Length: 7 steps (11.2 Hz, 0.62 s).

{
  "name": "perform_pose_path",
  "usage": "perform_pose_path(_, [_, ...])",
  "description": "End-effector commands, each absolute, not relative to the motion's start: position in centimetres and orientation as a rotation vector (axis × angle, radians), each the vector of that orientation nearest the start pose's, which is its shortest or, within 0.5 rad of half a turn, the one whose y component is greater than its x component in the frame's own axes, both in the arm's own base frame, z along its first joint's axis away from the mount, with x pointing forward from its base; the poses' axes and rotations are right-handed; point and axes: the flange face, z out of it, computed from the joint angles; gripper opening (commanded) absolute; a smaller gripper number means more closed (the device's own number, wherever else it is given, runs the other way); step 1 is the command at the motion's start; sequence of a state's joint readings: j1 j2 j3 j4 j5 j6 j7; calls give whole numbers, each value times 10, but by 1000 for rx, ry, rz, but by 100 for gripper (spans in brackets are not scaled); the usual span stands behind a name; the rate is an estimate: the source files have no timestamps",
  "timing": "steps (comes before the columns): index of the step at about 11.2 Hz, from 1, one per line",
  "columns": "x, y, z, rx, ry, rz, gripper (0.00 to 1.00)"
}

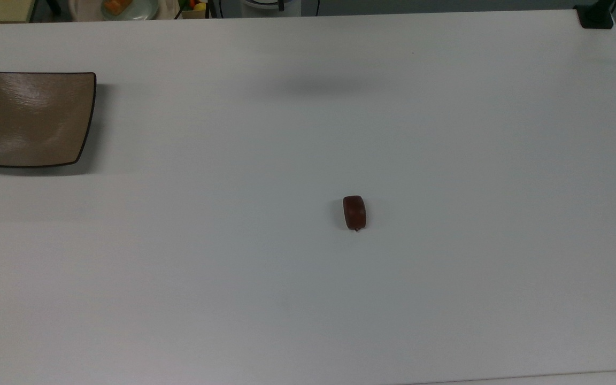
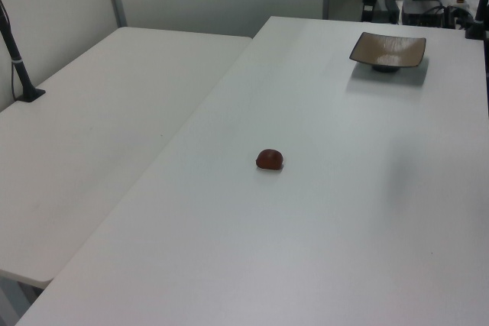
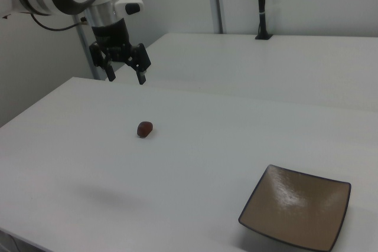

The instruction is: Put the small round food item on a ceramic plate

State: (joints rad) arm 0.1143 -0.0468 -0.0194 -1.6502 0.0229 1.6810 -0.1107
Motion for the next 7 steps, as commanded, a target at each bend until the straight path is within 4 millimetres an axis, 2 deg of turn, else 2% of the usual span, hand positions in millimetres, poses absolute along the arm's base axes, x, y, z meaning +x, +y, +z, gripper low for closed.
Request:
perform_pose_path(1, [547, 59, 616, -3075, -343, -101, 100])
perform_pose_path(7, [549, 60, 614, -3073, -344, -98, 100])
